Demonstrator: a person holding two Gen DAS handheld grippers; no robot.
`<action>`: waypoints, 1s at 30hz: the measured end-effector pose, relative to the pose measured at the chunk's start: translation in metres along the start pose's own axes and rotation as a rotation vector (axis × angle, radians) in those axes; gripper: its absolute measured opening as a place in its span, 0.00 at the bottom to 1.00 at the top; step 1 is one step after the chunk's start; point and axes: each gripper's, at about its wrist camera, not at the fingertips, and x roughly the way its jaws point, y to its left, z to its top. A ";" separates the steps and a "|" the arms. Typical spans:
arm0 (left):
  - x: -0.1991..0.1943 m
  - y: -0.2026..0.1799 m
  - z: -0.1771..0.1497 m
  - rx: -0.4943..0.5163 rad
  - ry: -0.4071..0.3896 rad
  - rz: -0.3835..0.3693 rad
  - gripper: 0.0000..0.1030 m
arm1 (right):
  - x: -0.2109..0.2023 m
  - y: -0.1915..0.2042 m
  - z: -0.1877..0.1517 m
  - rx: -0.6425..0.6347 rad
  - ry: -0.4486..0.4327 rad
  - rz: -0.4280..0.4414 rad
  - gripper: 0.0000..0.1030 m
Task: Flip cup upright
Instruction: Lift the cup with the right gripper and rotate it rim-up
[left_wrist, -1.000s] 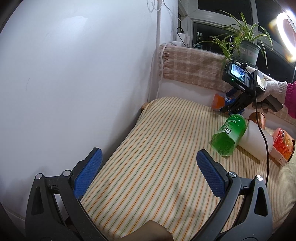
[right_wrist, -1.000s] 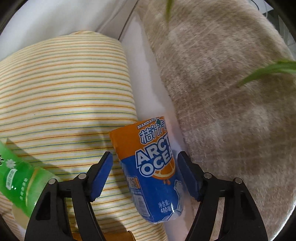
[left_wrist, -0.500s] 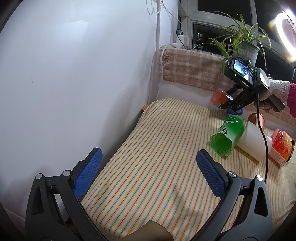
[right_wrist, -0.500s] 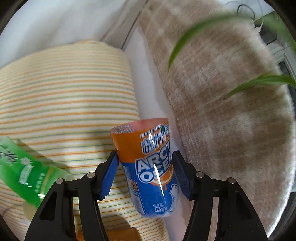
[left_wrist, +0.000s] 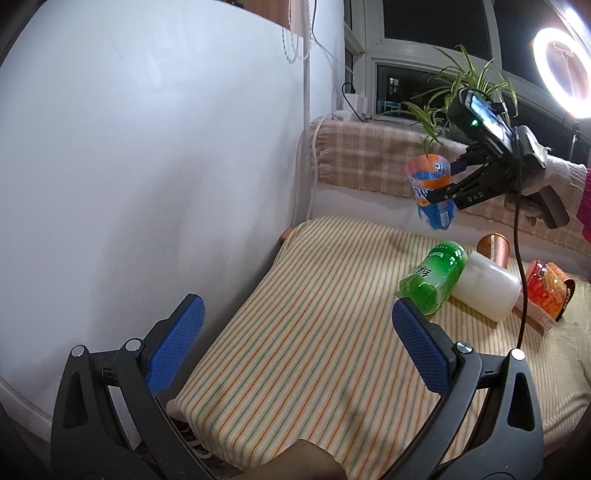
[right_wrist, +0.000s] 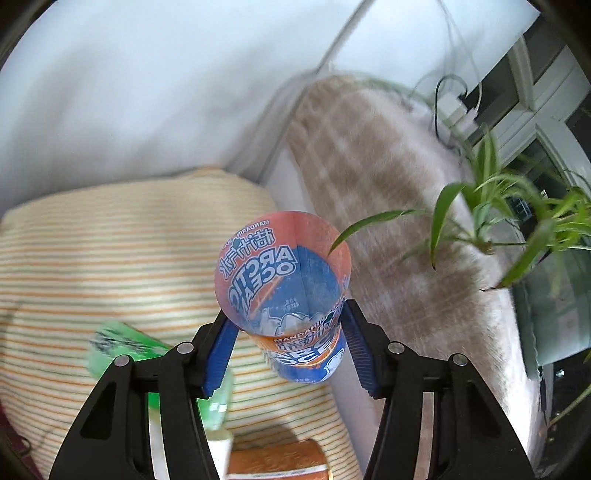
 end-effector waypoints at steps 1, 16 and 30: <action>-0.004 0.000 0.001 0.001 -0.006 0.000 1.00 | -0.009 0.009 -0.005 0.006 -0.018 0.001 0.54; -0.052 -0.019 -0.001 0.052 -0.083 -0.035 1.00 | -0.137 0.036 -0.069 0.279 -0.301 0.128 0.54; -0.060 -0.052 -0.009 0.104 -0.057 -0.141 1.00 | -0.182 0.068 -0.195 0.747 -0.346 0.307 0.54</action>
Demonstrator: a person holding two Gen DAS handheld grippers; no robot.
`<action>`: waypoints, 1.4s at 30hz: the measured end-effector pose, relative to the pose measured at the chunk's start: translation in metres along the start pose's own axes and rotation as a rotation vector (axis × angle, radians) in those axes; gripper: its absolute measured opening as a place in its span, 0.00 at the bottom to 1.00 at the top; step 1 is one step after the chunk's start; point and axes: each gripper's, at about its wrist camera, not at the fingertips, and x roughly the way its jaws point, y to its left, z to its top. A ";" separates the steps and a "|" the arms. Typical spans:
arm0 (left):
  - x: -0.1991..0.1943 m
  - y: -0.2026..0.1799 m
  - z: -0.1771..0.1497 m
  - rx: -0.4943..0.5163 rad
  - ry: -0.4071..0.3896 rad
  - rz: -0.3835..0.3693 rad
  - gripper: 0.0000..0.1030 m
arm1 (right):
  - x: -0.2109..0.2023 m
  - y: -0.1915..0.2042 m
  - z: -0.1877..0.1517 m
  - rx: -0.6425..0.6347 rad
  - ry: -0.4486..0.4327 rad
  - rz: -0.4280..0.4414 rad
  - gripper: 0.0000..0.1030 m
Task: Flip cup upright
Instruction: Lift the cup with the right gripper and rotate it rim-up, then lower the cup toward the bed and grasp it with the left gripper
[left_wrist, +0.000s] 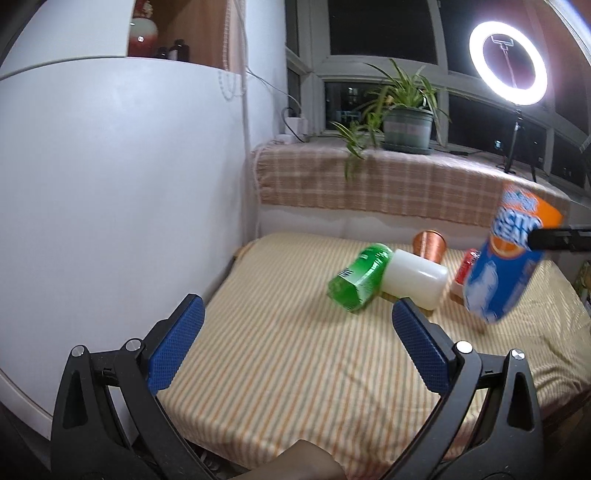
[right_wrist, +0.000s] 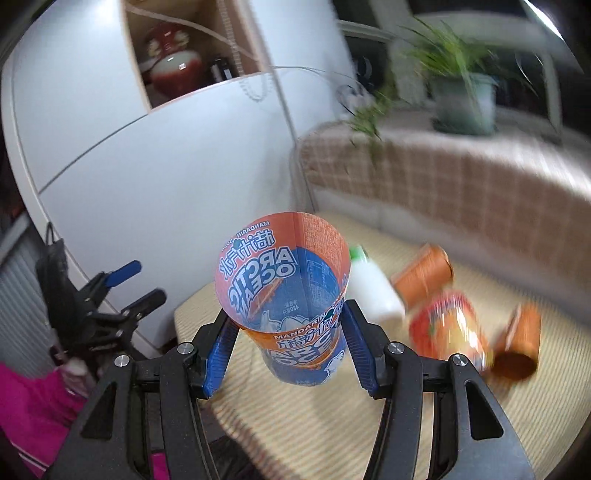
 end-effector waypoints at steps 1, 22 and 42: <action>0.001 -0.003 0.000 0.002 0.006 -0.011 1.00 | -0.004 -0.007 -0.009 0.051 0.001 0.000 0.54; 0.023 -0.041 -0.001 -0.003 0.140 -0.168 1.00 | 0.023 -0.093 -0.090 0.506 0.149 0.114 0.57; 0.073 -0.081 0.014 -0.022 0.312 -0.418 1.00 | -0.017 -0.070 -0.107 0.395 -0.002 -0.110 0.69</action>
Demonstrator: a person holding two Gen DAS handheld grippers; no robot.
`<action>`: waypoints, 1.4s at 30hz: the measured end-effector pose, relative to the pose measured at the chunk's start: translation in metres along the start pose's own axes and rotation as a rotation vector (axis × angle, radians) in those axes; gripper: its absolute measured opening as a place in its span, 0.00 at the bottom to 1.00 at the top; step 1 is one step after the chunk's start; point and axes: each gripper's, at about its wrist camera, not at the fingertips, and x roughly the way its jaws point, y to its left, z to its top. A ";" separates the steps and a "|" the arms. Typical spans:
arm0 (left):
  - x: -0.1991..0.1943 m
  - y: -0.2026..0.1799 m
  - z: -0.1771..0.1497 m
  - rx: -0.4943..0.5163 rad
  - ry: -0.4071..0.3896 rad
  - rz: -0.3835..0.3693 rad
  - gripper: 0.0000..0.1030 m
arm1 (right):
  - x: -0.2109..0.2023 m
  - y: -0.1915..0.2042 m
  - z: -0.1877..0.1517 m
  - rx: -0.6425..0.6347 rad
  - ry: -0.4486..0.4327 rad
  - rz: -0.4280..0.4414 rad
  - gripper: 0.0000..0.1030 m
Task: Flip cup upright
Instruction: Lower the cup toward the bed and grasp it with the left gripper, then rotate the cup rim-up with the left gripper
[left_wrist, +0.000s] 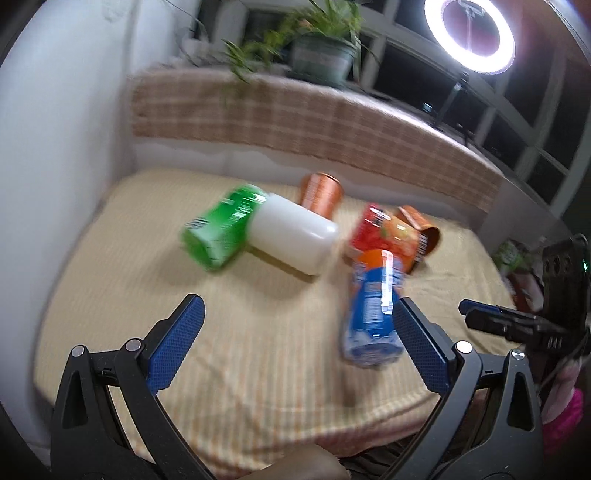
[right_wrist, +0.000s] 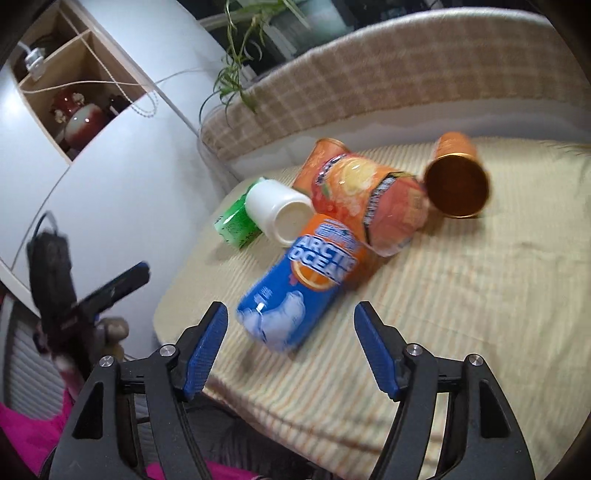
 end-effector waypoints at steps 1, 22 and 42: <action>0.006 -0.002 0.003 0.000 0.020 -0.019 1.00 | -0.007 0.001 -0.005 -0.007 -0.017 -0.028 0.69; 0.131 -0.052 0.041 0.099 0.462 -0.218 0.83 | -0.055 -0.003 -0.053 -0.021 -0.115 -0.295 0.69; 0.178 -0.068 0.037 0.087 0.582 -0.255 0.64 | -0.055 -0.012 -0.057 0.034 -0.120 -0.324 0.69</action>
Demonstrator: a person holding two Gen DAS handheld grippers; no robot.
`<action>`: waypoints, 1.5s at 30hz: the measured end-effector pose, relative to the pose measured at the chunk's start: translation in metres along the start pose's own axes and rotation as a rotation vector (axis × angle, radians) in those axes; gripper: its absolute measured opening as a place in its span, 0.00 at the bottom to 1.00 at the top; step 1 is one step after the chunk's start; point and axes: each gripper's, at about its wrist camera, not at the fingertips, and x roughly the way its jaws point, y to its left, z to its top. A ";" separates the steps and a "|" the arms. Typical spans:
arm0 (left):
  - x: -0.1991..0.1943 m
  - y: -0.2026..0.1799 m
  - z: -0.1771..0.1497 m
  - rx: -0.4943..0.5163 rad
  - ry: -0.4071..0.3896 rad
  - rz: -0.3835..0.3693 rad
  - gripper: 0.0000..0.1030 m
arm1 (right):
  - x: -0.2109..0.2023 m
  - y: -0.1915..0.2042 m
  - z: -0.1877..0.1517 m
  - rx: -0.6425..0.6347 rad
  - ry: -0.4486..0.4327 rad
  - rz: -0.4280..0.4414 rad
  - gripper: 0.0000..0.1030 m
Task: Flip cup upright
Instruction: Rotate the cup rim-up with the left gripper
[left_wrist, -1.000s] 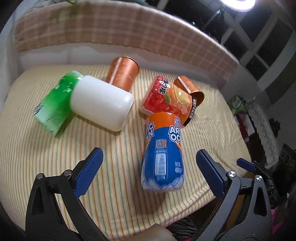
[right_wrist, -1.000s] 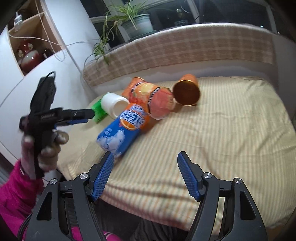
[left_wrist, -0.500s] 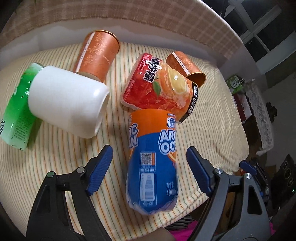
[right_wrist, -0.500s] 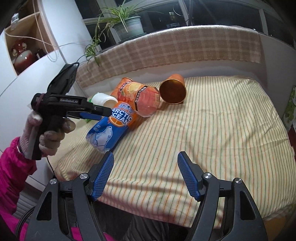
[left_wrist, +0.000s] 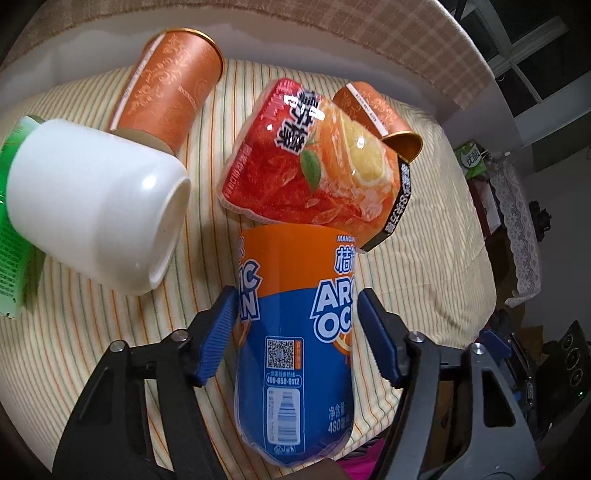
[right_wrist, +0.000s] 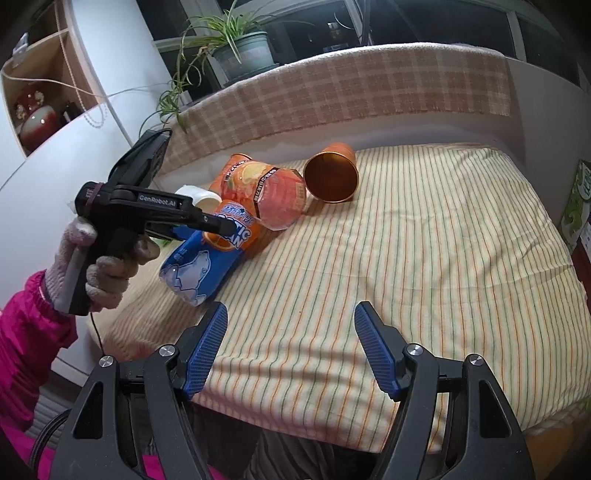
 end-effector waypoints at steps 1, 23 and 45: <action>0.001 0.000 0.000 0.001 0.002 0.000 0.62 | 0.000 -0.001 0.000 0.002 0.001 0.001 0.69; -0.052 -0.032 -0.044 0.118 -0.280 0.165 0.59 | 0.008 0.004 0.006 -0.019 0.009 0.006 0.69; -0.063 -0.052 -0.064 0.177 -0.465 0.258 0.59 | 0.009 0.009 0.008 -0.037 0.004 -0.003 0.69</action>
